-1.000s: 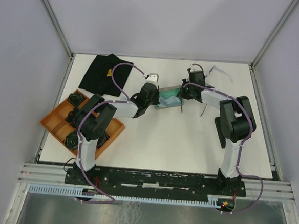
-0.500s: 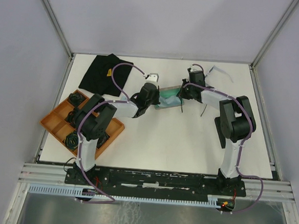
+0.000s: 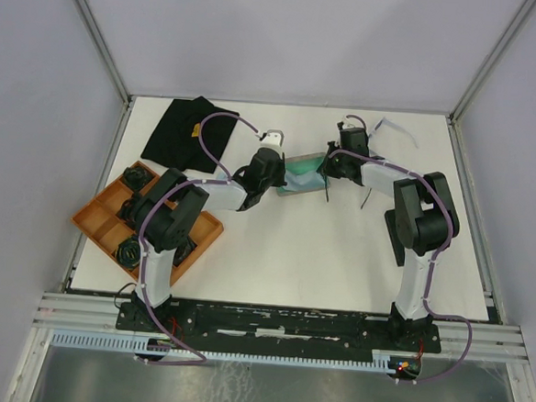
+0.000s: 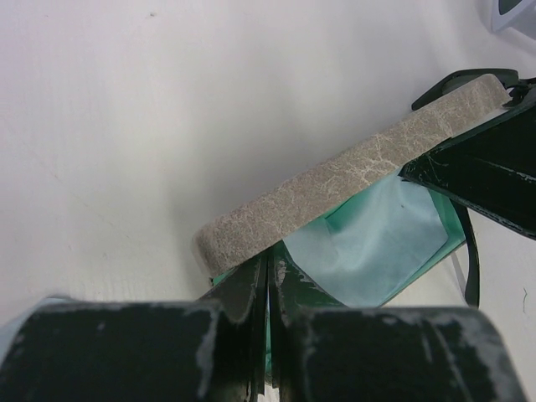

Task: Organize the sunglasses
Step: Place the glasses cleaning cloth in the sunglasses case.

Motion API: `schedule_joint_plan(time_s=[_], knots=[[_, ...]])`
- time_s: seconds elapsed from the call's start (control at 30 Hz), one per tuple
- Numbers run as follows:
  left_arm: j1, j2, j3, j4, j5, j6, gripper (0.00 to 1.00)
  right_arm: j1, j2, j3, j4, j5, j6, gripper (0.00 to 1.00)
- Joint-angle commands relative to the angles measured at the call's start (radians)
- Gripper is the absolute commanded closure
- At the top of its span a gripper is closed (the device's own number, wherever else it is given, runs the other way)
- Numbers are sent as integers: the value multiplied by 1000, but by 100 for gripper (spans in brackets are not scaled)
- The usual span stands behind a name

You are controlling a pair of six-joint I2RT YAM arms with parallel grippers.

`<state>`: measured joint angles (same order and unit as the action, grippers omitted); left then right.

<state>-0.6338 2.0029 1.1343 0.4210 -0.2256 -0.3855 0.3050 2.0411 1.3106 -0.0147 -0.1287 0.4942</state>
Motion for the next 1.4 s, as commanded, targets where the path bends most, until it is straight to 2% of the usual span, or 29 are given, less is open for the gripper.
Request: schedule_joint_plan(time_s=[0.0,1.37], knots=[[10,23,31,53,6,49,97,-8,-55,-4,60,21,13,100],[9,7,-33,102,-35,53,97,-19,-65,-17,74,30,14,100]])
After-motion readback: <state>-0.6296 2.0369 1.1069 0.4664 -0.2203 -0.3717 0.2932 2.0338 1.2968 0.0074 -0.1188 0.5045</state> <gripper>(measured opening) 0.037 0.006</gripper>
